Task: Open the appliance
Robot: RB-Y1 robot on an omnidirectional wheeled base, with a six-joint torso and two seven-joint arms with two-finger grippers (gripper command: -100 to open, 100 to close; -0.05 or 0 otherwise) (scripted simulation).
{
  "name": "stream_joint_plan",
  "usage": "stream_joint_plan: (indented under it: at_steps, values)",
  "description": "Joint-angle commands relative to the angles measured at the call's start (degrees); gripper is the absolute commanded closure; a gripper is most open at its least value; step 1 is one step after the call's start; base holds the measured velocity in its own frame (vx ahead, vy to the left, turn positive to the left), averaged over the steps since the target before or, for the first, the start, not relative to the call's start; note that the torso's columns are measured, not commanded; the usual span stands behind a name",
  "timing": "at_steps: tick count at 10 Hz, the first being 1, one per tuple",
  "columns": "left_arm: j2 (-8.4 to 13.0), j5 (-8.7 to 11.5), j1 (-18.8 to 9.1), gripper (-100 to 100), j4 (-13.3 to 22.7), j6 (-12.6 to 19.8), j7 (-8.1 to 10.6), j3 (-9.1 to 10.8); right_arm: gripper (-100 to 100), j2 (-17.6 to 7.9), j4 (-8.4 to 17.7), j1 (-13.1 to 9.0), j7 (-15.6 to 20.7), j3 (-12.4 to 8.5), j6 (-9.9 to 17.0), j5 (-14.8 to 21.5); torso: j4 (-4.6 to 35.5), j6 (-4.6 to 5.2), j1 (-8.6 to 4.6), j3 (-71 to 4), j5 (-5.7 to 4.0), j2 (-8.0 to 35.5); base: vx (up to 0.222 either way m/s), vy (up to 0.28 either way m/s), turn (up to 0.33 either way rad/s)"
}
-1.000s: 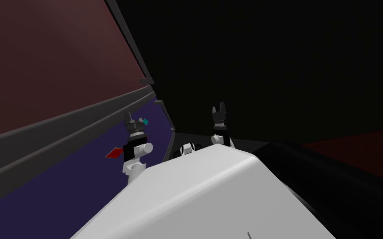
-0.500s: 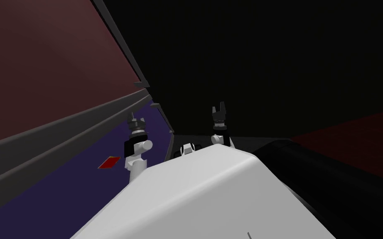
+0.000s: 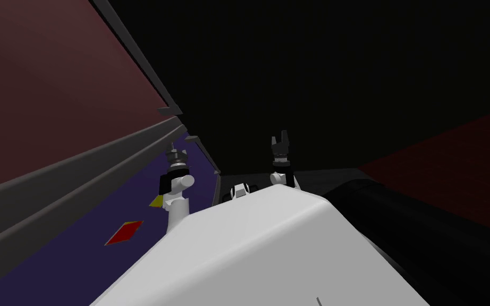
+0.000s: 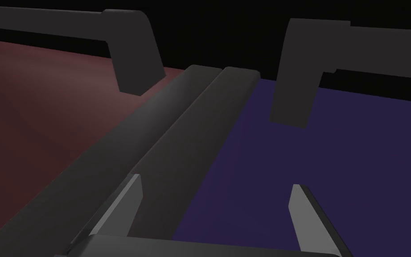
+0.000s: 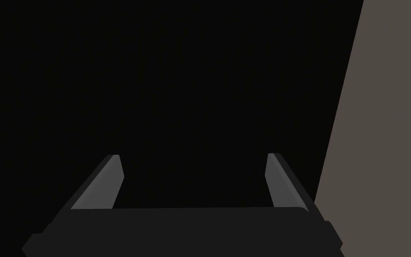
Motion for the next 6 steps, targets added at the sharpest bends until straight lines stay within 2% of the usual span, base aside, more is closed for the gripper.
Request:
stream_joint_plan:
  at_steps: [1, 2, 3, 6]
  values:
    - [-0.7, 2.3, -2.4, -100, 2.1, 3.1, -1.96, 1.80, 0, 0.0, 0.0, 0.0, 0.0, 0.0, 0.0, 0.0, 0.0, -0.05, 0.07, 0.1, 0.02, 0.1, 0.047, 0.056, -0.145]
    - [-1.4, 2.9, -3.2, -100, 2.8, 3.9, -2.57, 2.18, 0, 0.0, 0.0, 0.0, 0.0, 0.0, 0.0, 0.0, 0.0, -0.10, 0.03, 0.1, 0.04, 0.2, 0.054, 0.049, -0.151]
    - [-3.2, 4.0, -4.4, -100, 3.8, 5.2, -3.53, 2.78, 0, 0.0, 0.0, 0.0, 0.0, 0.0, 0.0, 0.0, 0.1, -0.13, -0.10, 0.3, 0.01, 0.4, 0.060, 0.059, -0.172]
    - [-5.8, 4.7, -5.2, -100, 4.6, 6.1, -4.20, 3.19, 0, 0.0, 0.0, 0.0, 0.0, 0.0, 0.0, 0.0, 0.3, -0.07, -0.72, 0.8, -0.19, 1.1, 0.044, 0.040, -0.053]
